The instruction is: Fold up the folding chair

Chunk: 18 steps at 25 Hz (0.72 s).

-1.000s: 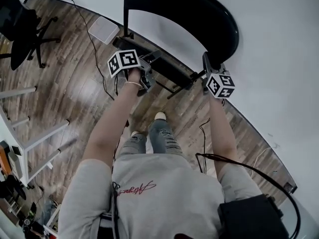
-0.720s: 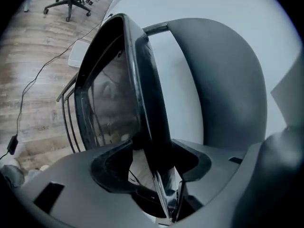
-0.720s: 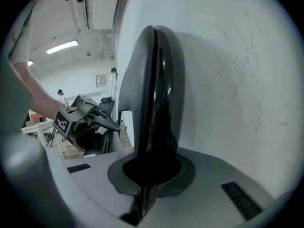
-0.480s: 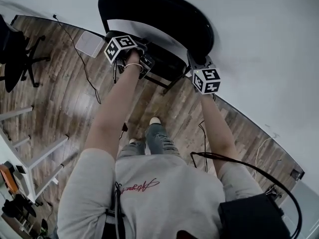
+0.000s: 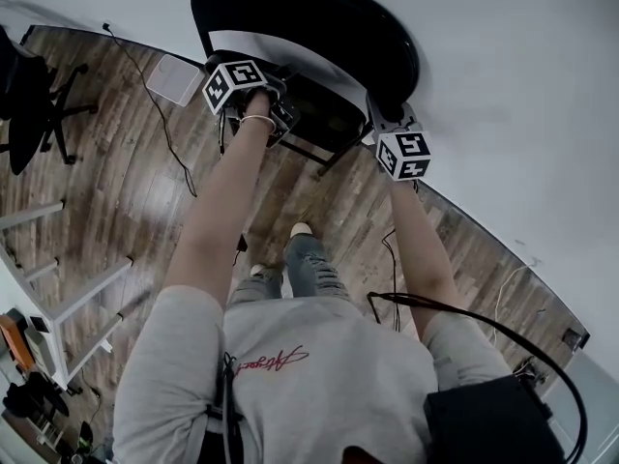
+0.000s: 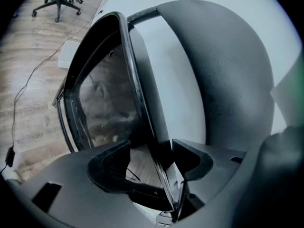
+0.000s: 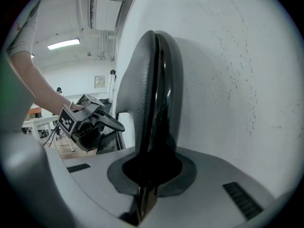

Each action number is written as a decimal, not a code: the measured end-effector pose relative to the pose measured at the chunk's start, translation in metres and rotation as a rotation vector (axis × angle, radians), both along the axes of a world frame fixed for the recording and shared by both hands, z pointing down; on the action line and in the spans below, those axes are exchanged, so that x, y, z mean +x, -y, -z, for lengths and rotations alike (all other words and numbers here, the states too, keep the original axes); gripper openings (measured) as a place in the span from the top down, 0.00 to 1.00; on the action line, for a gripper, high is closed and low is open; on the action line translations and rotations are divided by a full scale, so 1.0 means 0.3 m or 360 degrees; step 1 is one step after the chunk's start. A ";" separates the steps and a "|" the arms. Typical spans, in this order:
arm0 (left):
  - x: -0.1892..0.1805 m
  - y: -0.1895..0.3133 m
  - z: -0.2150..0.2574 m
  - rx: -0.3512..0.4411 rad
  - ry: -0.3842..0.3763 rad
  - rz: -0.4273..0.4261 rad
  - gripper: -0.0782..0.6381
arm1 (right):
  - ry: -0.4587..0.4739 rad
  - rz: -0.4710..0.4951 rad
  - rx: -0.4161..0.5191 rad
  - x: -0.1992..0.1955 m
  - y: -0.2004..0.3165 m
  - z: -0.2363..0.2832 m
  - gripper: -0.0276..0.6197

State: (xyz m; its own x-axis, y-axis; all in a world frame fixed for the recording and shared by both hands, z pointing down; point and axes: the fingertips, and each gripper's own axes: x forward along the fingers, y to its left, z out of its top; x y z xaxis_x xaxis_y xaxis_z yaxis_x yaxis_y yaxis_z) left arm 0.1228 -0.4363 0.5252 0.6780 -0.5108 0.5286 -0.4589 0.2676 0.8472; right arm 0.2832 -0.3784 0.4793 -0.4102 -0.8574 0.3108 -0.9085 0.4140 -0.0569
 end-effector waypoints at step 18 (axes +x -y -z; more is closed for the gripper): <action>-0.143 -0.425 0.233 0.1211 0.0547 -0.0254 0.83 | -0.0061 -0.0129 0.0378 -0.074 -0.392 0.190 0.77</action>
State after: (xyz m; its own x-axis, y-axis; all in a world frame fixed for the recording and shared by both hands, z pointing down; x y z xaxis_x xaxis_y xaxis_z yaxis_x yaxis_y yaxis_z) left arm 0.0799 -0.3089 0.4554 0.6367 -0.7225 0.2694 -0.7074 -0.4081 0.5771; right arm 0.2611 -0.2607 0.4223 -0.3289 -0.9379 0.1106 -0.9389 0.3373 0.0681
